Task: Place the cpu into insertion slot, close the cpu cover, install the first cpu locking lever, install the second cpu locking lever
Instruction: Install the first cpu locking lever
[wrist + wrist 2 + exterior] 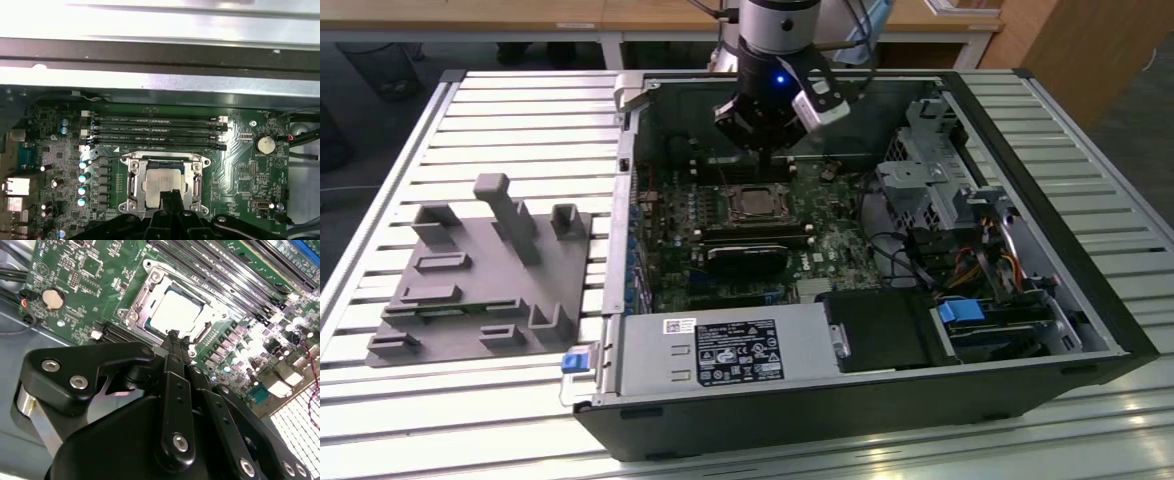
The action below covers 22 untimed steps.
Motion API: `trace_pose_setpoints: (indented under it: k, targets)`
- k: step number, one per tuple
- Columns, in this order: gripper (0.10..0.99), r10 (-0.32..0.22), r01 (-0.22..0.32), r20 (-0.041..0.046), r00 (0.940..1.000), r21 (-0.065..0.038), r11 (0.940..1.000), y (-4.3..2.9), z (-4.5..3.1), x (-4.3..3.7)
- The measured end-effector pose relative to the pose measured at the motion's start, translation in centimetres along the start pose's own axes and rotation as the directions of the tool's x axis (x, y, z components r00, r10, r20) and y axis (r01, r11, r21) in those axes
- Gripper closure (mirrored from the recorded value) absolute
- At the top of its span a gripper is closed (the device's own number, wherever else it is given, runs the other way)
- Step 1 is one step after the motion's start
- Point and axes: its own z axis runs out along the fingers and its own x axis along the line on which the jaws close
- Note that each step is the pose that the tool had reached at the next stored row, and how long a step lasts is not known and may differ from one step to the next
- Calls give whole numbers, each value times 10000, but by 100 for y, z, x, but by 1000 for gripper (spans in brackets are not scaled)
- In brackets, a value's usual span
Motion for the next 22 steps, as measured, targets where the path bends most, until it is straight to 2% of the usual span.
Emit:
trace_pose_setpoints:
  k: [8, 17, 22]
  targets:
    - [980, -1, 1, 3, 10000, 2, 10000, 3, -2, 149]
    - [980, -1, 1, 5, 10000, 3, 10000, 5, -4, 251]
    - [980, -1, 1, 5, 10000, 4, 10000, 5, -4, 271]
